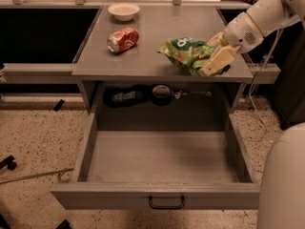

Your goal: Place green rice chip bag into top drawer

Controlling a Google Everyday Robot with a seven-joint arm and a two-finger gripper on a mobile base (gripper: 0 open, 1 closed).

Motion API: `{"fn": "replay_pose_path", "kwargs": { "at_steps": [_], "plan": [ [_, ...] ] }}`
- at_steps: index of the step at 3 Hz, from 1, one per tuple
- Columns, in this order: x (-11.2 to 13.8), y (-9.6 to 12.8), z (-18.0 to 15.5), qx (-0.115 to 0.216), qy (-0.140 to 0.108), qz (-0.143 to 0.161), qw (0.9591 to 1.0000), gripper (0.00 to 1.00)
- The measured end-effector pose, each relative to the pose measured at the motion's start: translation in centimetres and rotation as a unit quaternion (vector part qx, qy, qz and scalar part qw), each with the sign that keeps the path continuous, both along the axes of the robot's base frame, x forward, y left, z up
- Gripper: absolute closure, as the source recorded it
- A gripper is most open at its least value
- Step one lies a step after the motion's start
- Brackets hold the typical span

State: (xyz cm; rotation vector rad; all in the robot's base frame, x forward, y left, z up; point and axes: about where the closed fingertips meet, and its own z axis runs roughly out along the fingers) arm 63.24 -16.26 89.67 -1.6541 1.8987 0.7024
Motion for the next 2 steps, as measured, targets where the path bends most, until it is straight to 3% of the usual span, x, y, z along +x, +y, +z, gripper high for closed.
{"fn": "replay_pose_path", "kwargs": {
  "at_steps": [1, 2],
  "plan": [
    [-0.3, 1.1, 0.8, 0.012, -0.017, 0.017, 0.9996, 1.00],
    [-4.2, 0.0, 2.2, 0.003, -0.024, 0.029, 0.9993, 1.00]
  ]
}}
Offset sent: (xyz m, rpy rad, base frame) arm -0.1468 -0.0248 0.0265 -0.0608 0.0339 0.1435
